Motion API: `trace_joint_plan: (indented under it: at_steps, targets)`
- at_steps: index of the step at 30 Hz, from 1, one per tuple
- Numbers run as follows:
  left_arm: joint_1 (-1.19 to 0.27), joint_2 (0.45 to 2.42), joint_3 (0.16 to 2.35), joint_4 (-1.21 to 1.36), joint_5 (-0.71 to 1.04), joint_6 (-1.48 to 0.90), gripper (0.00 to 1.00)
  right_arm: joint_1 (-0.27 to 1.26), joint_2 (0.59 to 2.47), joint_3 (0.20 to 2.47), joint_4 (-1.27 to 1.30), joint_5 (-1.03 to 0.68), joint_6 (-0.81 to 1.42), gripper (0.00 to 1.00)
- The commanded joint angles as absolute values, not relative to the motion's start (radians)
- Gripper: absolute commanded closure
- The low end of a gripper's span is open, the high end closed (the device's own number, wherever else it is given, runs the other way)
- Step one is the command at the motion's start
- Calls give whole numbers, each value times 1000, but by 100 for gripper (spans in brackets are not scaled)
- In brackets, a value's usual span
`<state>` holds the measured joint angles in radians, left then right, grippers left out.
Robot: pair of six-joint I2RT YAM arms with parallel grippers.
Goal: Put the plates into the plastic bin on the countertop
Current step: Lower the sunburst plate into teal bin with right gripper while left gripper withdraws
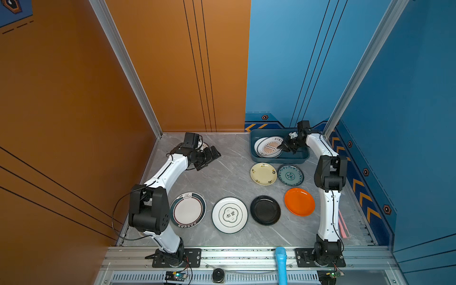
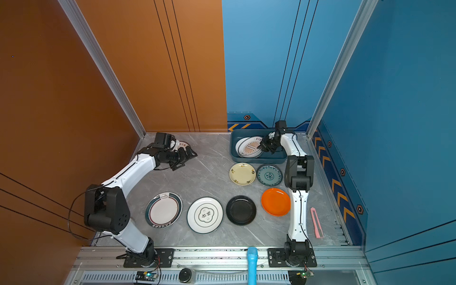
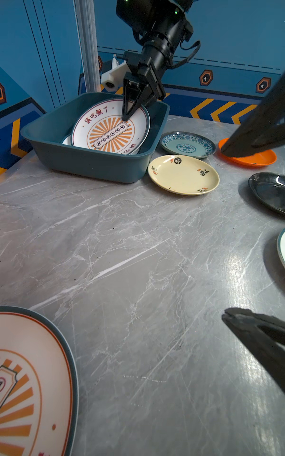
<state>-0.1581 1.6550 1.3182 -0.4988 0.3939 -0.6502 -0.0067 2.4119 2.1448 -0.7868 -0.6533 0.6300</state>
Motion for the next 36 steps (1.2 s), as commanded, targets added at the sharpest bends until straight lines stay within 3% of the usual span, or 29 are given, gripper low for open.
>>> trace_joint_plan:
  at_steps: [1, 15, 36]
  targets:
    - [-158, 1633, 1308, -517, 414, -628, 2, 11, 2443, 2178, -873, -621, 638, 92]
    - [-158, 1641, 1312, -518, 438, -612, 1, 18, 2446, 2222, -979, -516, 589, 72]
    - [-161, 1626, 1292, -543, 451, -568, 4, 34, 2469, 2285, -1072, -398, 540, 67]
